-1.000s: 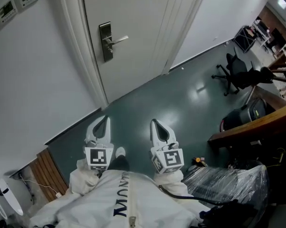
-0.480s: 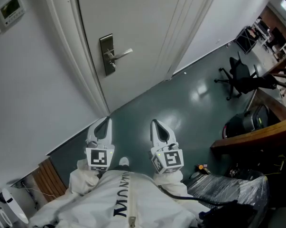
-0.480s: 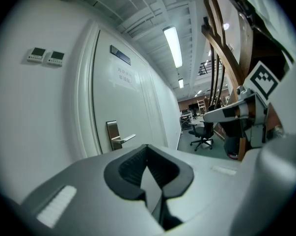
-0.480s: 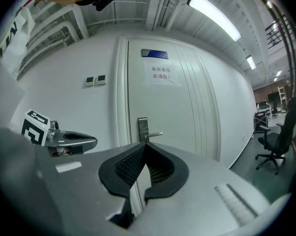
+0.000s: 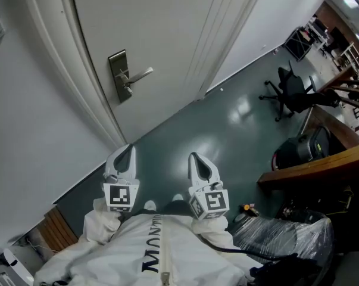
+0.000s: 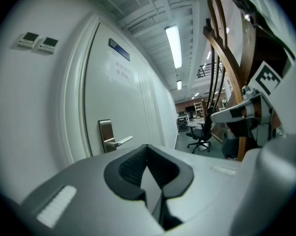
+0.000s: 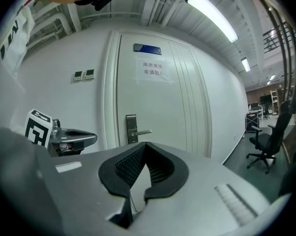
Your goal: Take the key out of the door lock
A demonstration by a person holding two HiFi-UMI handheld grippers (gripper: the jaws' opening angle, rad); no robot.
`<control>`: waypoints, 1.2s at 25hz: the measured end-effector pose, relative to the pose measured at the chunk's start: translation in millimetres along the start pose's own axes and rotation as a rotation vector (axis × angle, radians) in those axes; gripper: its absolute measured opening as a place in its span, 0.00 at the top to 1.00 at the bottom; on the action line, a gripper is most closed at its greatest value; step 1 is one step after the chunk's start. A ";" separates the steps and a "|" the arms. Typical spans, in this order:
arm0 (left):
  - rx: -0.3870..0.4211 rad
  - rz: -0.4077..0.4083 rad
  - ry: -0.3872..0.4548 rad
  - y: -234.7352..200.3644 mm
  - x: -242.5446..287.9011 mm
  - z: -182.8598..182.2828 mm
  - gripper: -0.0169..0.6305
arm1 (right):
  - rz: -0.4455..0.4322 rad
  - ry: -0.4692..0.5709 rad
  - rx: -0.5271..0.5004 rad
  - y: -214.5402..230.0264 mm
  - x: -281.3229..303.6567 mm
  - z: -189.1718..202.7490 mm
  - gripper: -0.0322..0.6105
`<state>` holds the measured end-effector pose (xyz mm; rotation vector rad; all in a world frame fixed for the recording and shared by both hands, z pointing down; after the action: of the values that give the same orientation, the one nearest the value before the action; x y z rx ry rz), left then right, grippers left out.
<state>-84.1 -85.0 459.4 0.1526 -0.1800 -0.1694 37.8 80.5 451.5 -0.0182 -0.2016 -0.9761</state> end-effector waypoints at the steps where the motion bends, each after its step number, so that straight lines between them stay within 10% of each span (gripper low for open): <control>1: 0.000 0.000 0.001 -0.5 6.1 -0.7 0.97 | 0.004 -0.003 0.002 5.3 3.7 0.3 0.95; 30: -0.040 -0.537 -0.119 -78.7 98.8 -16.8 0.97 | -0.549 0.007 -0.071 21.3 234.8 -54.3 0.95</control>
<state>2.9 -177.2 446.3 0.1489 -0.2514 -0.7170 191.6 -106.0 441.6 -0.0253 -0.1683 -1.5298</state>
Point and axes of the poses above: the fingertips, and each gripper's own axes: x forward along the fingers, y to its right, z out of its underside, the point moved 3 cm from there along -x, backward along the fingers, and after that the axes turned 11 degrees about z, right-handed, at the moved point
